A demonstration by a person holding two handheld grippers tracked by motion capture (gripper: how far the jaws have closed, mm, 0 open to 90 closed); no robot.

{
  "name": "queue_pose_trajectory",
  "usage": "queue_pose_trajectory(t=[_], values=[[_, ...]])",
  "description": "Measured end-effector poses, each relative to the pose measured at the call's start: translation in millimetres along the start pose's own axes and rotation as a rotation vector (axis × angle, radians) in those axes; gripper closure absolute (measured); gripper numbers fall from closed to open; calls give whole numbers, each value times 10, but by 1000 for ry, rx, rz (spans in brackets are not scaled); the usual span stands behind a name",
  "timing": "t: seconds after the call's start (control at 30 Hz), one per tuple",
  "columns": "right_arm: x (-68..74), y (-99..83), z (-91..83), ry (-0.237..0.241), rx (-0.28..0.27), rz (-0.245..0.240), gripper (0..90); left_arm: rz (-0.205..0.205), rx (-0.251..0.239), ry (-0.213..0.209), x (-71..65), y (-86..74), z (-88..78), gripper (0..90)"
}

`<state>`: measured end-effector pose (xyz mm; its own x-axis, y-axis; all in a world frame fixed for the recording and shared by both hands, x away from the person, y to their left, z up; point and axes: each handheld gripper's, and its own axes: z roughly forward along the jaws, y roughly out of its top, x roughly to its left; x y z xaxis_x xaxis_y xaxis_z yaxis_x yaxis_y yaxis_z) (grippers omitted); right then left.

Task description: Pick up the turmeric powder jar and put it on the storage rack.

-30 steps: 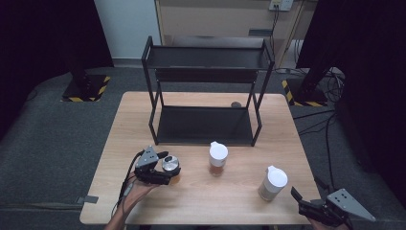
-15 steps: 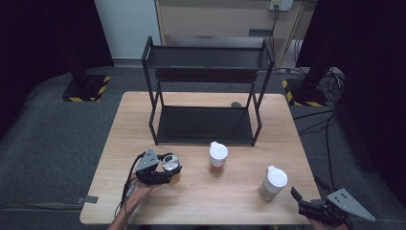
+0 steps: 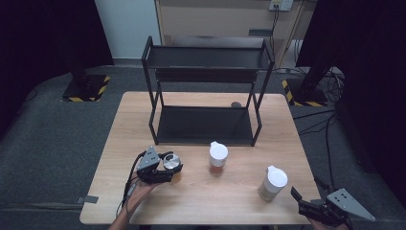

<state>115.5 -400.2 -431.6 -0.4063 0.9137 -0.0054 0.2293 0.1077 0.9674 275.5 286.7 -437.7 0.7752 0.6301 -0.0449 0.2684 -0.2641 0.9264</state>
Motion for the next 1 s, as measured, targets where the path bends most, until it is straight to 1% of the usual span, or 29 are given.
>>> queue_pose_trajectory(t=[0.13,0.2,0.3,0.4,0.5,0.63,0.77,0.9,1.0], values=[[2,0,-1,0,0,1,74,5,6,-5,5,105,0,338],[0,-1,-3,1,-2,1,73,2,11,-9,9,166,2,338],[-2,-1,-5,1,-2,1,73,11,4,-15,9,238,-4,338],[-1,-1,-3,1,-1,2,73,24,1,-9,-6,325,-12,338],[0,-1,-3,0,-1,1,74,28,-2,-9,10,418,-13,337],[-3,-3,-2,1,-2,3,74,24,2,7,30,538,8,338],[-7,-4,-4,2,-2,6,74,10,-10,25,79,617,30,338],[-10,-6,-3,1,-2,8,74,14,-5,49,118,726,65,338],[-8,-5,-2,1,-2,7,74,-1,-17,55,166,798,87,338]])
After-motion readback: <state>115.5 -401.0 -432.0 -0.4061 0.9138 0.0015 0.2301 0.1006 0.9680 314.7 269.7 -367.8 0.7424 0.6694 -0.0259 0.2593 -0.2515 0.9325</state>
